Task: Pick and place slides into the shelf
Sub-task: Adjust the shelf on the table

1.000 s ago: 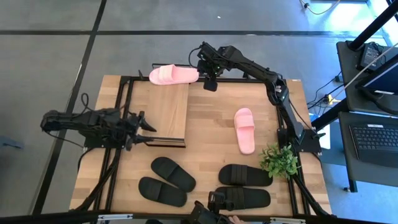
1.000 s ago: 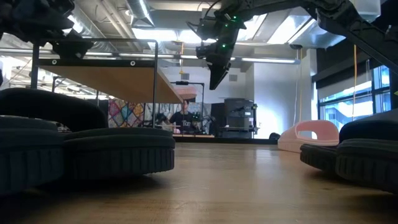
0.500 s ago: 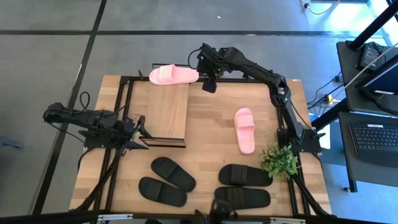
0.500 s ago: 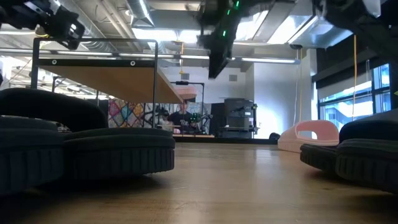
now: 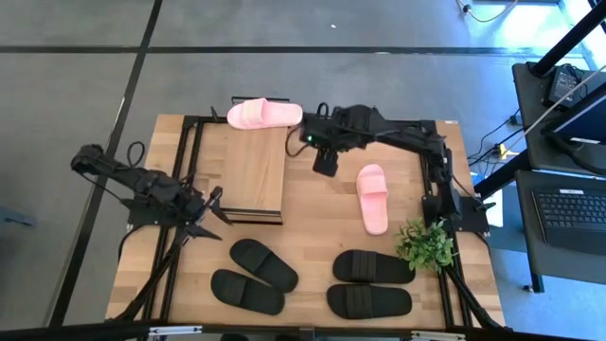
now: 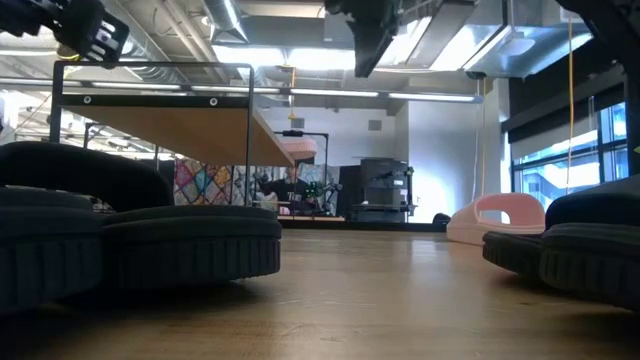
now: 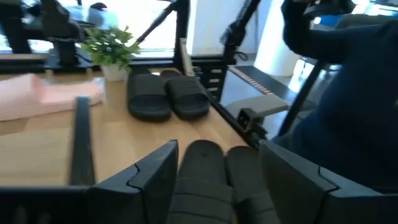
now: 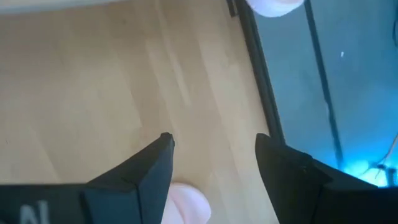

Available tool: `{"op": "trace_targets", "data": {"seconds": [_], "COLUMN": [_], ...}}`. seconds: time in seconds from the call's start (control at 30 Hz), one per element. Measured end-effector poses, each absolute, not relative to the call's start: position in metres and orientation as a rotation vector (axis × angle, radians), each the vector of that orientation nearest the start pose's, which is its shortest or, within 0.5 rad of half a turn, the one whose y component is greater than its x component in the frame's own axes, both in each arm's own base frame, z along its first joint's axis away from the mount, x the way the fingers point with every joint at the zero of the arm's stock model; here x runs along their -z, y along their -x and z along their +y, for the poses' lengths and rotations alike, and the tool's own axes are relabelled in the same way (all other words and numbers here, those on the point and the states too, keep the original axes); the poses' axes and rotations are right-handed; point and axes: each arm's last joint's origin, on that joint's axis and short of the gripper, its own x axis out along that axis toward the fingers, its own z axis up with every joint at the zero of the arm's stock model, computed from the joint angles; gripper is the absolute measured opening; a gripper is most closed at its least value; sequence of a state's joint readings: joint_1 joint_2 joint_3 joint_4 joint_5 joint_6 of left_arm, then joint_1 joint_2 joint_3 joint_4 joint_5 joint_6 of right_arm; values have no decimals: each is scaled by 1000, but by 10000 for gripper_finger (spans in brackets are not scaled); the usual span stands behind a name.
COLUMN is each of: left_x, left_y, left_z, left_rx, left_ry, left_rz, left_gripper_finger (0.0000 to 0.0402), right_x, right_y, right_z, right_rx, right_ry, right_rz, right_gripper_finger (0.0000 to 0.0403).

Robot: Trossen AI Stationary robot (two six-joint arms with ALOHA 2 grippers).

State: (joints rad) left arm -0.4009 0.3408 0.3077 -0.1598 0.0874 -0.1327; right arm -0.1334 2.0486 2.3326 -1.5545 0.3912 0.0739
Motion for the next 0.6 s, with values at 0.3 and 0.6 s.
{"op": "trace_targets", "data": {"seconds": [0.3,0.6], "left_x": [-221,-216], "left_y": [-107,-104], "left_z": [-71,-96], "left_rx": [489,378], "left_ry": [138,132], "left_rz": [283,293], "left_gripper_finger": [217,217], "right_x": [-330,-298], "right_y": [-394,-349], "right_z": [-47,-18], "right_rx": [487,675], "right_ry": [127,134], "right_rz": [1353,1332], "right_gripper_finger": [226,226]}}
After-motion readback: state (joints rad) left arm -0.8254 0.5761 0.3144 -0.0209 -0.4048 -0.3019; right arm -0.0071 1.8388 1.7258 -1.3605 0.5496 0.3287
